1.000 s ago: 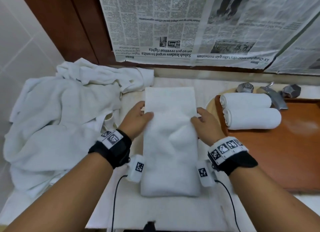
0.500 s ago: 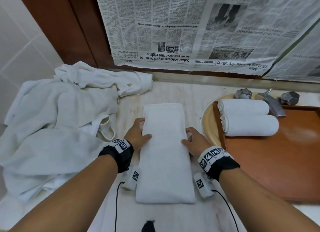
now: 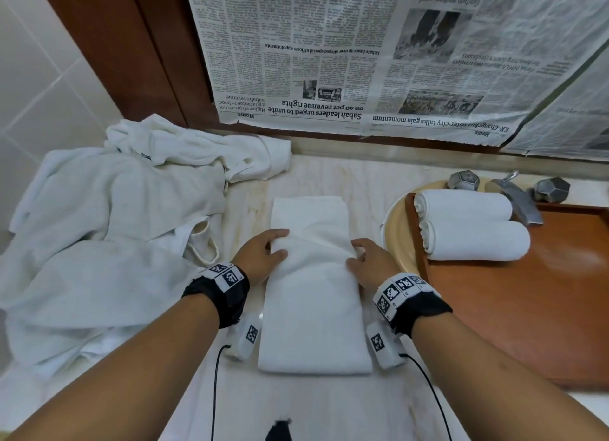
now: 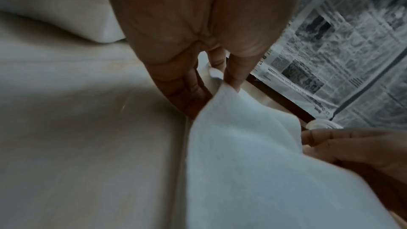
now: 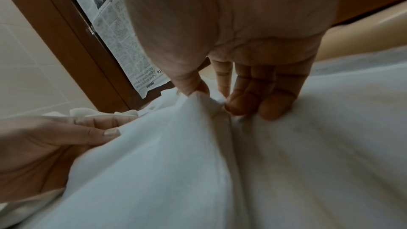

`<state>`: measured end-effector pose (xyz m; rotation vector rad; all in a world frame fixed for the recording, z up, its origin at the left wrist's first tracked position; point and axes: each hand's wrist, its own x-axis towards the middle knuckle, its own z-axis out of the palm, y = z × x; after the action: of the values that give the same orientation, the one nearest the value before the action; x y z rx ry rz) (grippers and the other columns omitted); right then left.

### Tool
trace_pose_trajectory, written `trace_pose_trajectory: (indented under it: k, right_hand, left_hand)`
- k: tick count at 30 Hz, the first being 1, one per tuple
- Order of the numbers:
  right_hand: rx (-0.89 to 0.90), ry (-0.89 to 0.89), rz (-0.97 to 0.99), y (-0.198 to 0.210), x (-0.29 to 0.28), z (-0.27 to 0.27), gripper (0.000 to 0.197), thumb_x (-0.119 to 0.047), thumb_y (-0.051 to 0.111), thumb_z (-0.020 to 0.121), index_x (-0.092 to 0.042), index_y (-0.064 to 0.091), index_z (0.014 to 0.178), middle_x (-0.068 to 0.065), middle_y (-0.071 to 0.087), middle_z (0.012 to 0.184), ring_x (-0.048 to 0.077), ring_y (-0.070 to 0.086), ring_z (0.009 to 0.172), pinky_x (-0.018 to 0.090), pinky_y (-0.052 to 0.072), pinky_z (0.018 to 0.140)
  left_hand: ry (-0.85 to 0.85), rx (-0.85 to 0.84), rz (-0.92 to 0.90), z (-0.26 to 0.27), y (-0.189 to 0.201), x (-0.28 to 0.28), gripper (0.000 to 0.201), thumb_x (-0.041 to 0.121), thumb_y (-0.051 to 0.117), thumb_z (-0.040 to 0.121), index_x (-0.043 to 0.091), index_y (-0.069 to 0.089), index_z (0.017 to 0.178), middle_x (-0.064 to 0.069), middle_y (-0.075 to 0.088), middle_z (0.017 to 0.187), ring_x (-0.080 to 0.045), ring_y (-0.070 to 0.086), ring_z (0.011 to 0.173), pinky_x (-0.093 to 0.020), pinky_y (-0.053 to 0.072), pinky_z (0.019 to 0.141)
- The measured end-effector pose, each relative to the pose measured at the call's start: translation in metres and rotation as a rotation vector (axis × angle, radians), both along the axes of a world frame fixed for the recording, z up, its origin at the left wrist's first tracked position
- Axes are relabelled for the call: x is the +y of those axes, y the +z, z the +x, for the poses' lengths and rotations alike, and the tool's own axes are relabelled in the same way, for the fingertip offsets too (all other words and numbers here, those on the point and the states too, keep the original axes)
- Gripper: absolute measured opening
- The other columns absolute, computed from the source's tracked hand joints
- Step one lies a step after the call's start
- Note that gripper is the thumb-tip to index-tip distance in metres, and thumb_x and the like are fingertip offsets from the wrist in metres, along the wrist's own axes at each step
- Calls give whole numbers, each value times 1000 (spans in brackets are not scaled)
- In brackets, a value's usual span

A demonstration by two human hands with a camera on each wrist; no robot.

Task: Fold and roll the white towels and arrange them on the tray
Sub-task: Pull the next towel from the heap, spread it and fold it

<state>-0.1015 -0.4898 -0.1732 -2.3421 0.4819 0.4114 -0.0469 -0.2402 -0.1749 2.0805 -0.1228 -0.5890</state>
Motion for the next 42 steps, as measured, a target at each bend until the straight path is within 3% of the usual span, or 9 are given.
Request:
trace_pose_trajectory:
  k: [5,8,13,22,27,29,34,38,42]
  right_hand:
    - [-121,-98,109,9,1,22,62,-33,67,89,-27,40,145,5,59,116,21,60,102,34,48,93]
    - [-109,-87,232,14,1,45,53,-29,65,92,-34,45,141,-4,60,103,19,61,98,34,50,92]
    - [-193,-119,239,11,-1,75,35,-8,47,97,-27,77,100,-5,70,116,14,65,96,18,51,83]
    - [-117,79,22,5,3,75,44,-10,52,97,-20,56,139,0,52,144,18,54,124,17,36,94]
    - [-8,183,-36,14,7,53,51,-25,65,92,-27,50,141,-6,54,130,19,55,120,27,43,99]
    - [14,176,-7,14,7,40,41,-22,65,91,-28,55,131,-11,55,110,17,58,106,23,44,86]
    - [-63,52,41,15,8,8,29,-13,53,94,-25,62,118,-12,56,103,10,55,91,22,39,77]
    - [16,89,6,10,11,-14,37,-12,50,94,-30,55,126,-11,52,85,10,54,73,19,39,61]
    - [-94,7,60,16,14,-30,36,-11,48,93,-28,56,124,0,63,99,17,60,80,25,46,67]
  left_hand:
    - [32,23,-53,15,13,-5,36,24,64,94,27,59,130,8,55,128,-12,55,114,-29,44,103]
    - [38,38,-37,35,17,-12,38,27,65,94,23,60,131,8,53,130,-12,49,122,-31,40,109]
    - [145,3,-105,51,13,-18,30,24,68,91,25,67,121,7,59,128,-17,54,122,-39,45,107]
    - [28,48,53,48,-1,-11,49,30,70,89,27,53,135,6,51,141,-14,50,126,-28,43,104]
    - [-55,59,124,35,7,-7,71,37,66,92,30,31,152,7,36,154,-15,39,138,-23,34,106]
    - [-109,85,180,25,6,-3,74,39,63,93,28,24,155,6,32,156,-16,35,141,-25,30,112]
    - [-52,82,-12,0,6,-1,57,25,60,97,28,38,149,7,44,148,-15,46,133,-36,41,111]
    - [-97,101,67,-19,9,-1,52,26,57,99,30,41,148,5,48,142,-16,52,123,-24,45,97]
    - [-70,30,-18,-36,12,2,43,16,53,100,26,51,142,3,52,143,-15,49,132,-30,38,111]
